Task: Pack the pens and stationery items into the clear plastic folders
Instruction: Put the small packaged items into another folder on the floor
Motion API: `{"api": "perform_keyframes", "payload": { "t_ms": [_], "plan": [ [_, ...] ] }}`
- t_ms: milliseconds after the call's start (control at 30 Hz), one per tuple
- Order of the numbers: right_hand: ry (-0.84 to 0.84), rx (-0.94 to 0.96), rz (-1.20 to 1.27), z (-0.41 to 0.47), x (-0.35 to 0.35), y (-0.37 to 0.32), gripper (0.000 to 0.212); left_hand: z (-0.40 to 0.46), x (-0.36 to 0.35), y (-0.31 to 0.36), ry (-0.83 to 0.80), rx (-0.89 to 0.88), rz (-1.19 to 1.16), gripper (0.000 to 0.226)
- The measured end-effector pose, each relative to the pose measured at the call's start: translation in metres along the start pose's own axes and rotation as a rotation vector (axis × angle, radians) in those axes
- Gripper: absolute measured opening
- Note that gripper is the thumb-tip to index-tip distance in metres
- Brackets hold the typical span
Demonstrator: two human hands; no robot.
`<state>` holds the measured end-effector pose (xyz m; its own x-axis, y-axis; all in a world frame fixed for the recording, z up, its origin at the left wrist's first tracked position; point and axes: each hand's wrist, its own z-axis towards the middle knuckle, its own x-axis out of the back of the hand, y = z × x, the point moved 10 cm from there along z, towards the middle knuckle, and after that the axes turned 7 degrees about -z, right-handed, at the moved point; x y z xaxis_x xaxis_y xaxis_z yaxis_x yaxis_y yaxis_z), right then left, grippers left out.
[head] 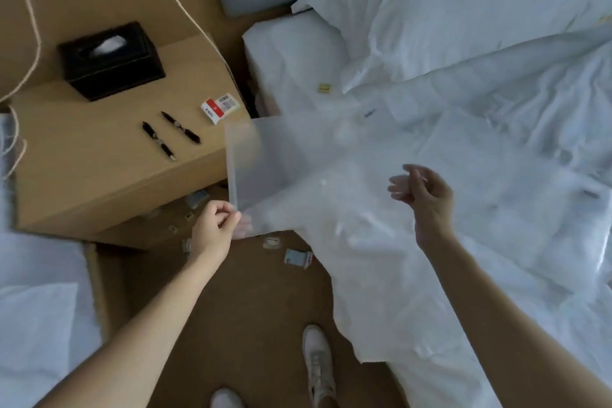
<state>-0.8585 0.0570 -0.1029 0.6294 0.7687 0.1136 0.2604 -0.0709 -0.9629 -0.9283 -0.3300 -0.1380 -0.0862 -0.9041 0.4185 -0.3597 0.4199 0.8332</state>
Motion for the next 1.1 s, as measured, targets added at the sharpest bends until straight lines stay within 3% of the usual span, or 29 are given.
{"api": "perform_keyframes", "payload": {
  "t_ms": [100,300,467,633,933,1100],
  "plan": [
    [-0.147,0.011,-0.030,-0.019,-0.072,-0.003,0.018,-0.016,0.065,-0.035,0.064,0.077,-0.094,0.008],
    [-0.352,0.011,-0.197,-0.071,-0.175,0.016,0.015,-0.059,0.152,-0.115,0.109,0.179,-0.035,0.013],
    [-0.454,0.021,-0.365,-0.110,-0.228,0.056,0.021,-0.093,0.184,-0.183,0.192,0.271,-0.141,0.012],
    [-0.544,0.025,-0.464,-0.143,-0.266,0.114,0.012,-0.112,0.189,-0.264,0.226,0.344,-0.149,0.014],
    [-0.703,0.067,-0.697,-0.137,-0.314,0.310,0.006,-0.076,0.130,-0.471,0.256,0.444,-0.249,0.013],
    [-0.709,-0.065,-0.698,-0.100,-0.327,0.458,0.008,-0.030,0.094,-0.601,0.206,0.430,-0.213,0.019]
  ]
}}
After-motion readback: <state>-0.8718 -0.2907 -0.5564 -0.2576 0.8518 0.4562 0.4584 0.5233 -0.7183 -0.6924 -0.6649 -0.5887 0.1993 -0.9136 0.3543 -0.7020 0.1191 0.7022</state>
